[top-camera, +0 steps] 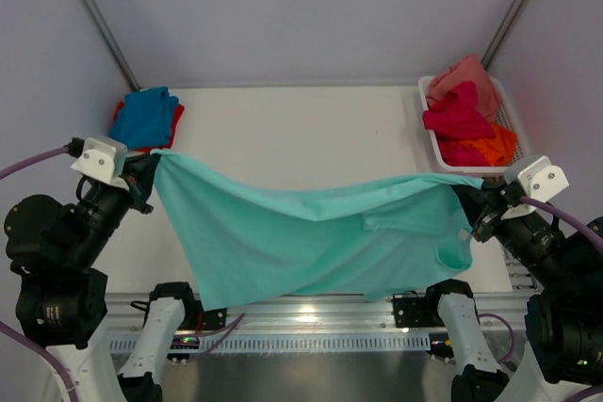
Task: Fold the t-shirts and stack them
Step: Flatten the tshirt out
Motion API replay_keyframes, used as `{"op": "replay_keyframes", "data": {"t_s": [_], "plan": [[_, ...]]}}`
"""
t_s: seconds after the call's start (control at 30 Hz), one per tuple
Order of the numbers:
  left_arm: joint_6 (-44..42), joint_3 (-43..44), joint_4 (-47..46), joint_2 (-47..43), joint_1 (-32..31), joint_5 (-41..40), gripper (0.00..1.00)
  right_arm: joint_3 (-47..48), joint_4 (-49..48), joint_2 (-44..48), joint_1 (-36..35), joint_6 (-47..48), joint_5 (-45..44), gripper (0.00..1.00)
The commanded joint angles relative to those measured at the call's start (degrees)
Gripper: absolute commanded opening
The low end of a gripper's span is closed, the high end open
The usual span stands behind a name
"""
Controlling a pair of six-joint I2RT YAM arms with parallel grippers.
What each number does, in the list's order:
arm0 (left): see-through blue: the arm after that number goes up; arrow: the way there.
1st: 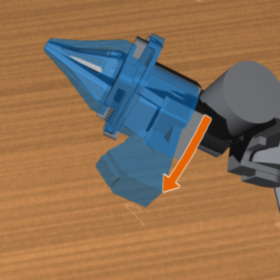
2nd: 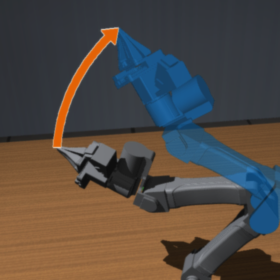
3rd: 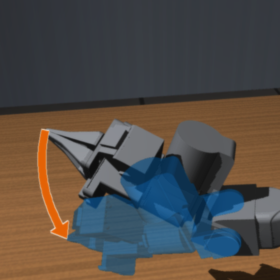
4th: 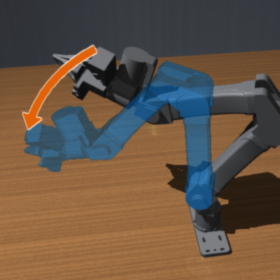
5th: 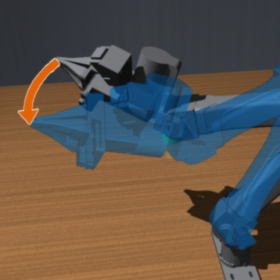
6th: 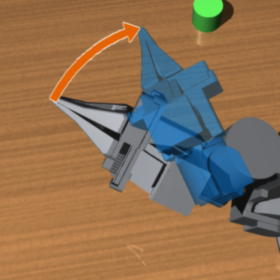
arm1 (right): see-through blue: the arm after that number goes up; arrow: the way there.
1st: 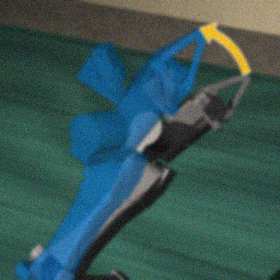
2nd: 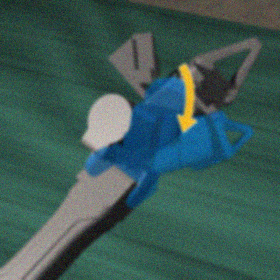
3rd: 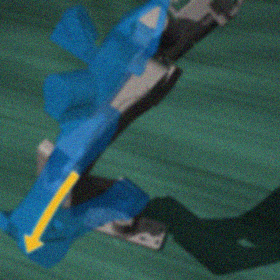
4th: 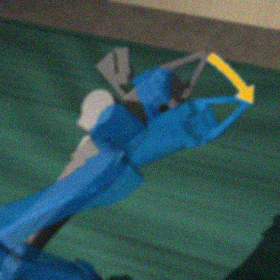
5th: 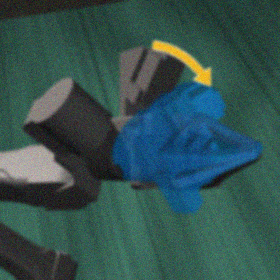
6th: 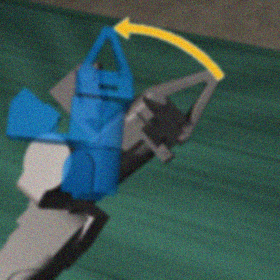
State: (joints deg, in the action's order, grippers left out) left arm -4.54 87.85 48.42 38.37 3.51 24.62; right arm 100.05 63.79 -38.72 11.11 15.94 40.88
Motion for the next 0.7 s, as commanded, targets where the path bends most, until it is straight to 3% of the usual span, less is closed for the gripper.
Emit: {"op": "replay_keyframes", "data": {"t_s": [0.0,0.3,0.5,0.67], "plan": [[-0.4,-1.3,-1.4,1.5,0.4,0.1,0.0,0.2,0.3,-1.4,0.2,-1.3,-1.4,0.03],[1.4,-12.1,-18.1,11.9,0.4,-1.2,0.0,-14.5,-12.7,-12.0,0.3,-5.1,-4.8,0.03],[2.6,-16.4,-27.5,24.4,0.4,-0.8,0.0,-24.2,-25.4,-23.9,0.2,-1.8,-4.4,0.03],[1.5,-18.3,-35.9,34.8,0.3,0.2,0.0,-25.2,-28.1,-36.4,-0.8,4.5,-0.6,0.03]]}}
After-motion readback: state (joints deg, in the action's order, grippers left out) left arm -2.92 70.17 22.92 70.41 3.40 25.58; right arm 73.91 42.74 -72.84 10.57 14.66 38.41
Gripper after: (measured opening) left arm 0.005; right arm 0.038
